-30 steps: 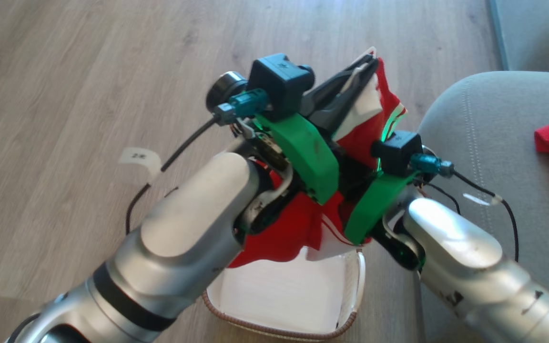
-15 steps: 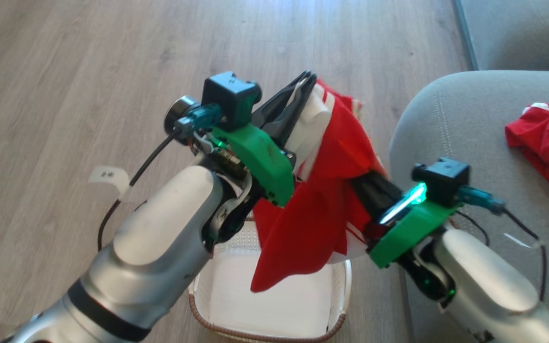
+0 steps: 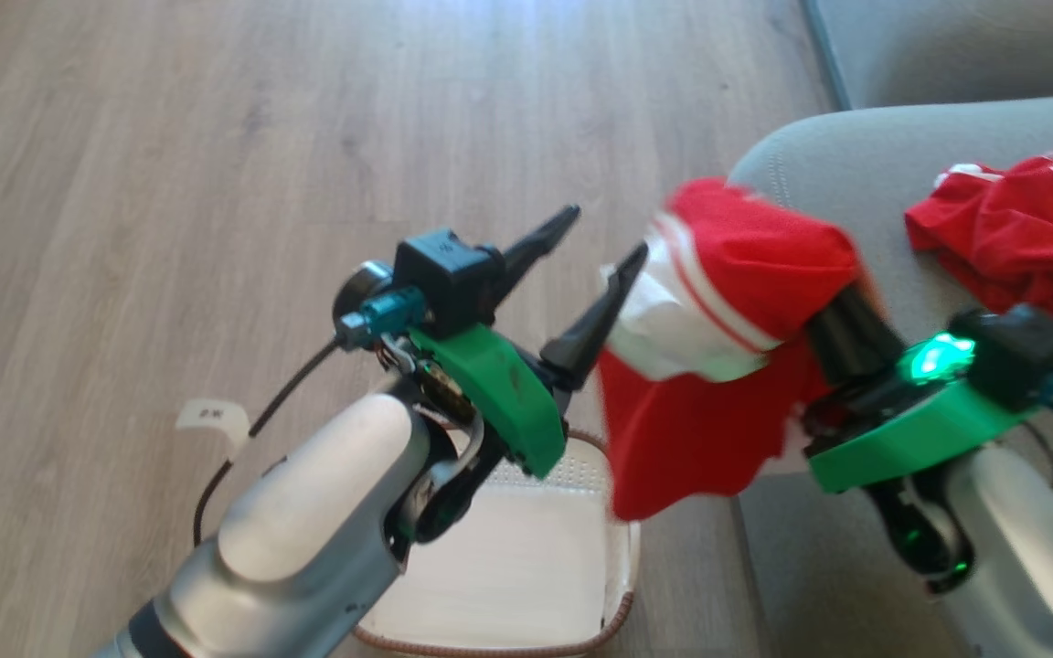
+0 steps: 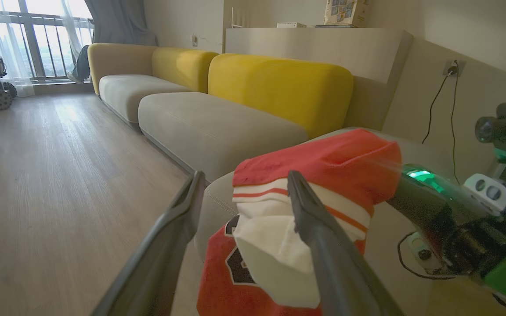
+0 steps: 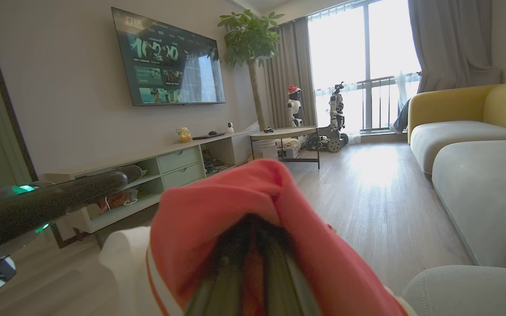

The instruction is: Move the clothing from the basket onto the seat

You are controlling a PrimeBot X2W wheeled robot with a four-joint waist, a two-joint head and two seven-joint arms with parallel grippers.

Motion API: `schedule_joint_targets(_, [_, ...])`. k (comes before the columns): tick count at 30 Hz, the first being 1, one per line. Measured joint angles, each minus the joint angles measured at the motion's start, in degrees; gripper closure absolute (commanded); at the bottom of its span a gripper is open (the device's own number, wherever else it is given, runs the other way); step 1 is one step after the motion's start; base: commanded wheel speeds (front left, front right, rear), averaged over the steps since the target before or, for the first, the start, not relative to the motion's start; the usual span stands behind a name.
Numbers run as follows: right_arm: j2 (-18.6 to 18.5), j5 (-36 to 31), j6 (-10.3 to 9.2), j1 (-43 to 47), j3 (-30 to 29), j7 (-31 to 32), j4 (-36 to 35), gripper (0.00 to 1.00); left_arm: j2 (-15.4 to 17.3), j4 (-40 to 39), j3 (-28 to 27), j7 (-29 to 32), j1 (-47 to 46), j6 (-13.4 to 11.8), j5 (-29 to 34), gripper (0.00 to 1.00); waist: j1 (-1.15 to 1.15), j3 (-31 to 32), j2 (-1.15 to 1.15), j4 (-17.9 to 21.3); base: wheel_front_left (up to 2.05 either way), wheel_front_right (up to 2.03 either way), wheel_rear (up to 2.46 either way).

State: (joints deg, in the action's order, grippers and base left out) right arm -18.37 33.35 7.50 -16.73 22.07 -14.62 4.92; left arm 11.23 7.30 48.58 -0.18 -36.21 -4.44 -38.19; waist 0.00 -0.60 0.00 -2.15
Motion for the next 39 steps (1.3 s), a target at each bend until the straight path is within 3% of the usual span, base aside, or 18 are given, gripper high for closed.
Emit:
schedule_joint_targets(11, [-2.61,-1.47,0.00,2.27,-8.56,-0.01,-7.19,1.00,1.11,-1.92,2.14,-1.92,1.75,0.97,0.12,0.00,0.00,-0.37,0.00,7.54,0.00,0.00,0.00])
schedule_joint_targets(19, [-5.19,-0.90,0.00,3.45,-9.27,-0.01,-10.57,1.00,1.82,-1.32,2.47,-2.94,2.87,0.94,0.63,0.00,0.00,-0.97,0.00,15.02,0.00,0.00,0.00])
schedule_joint_targets(31, [-5.25,-1.05,0.00,7.21,-14.84,-0.01,-15.80,1.00,1.49,0.78,2.94,-4.03,2.83,1.01,0.80,0.00,0.00,-3.17,0.00,24.86,0.00,0.00,0.00])
schedule_joint_targets(39, [-4.88,-0.91,0.00,7.66,-16.06,-0.01,-16.68,1.00,1.48,1.88,3.12,-4.23,2.71,1.00,0.81,0.00,0.00,-4.46,0.00,27.96,0.00,0.00,0.00])
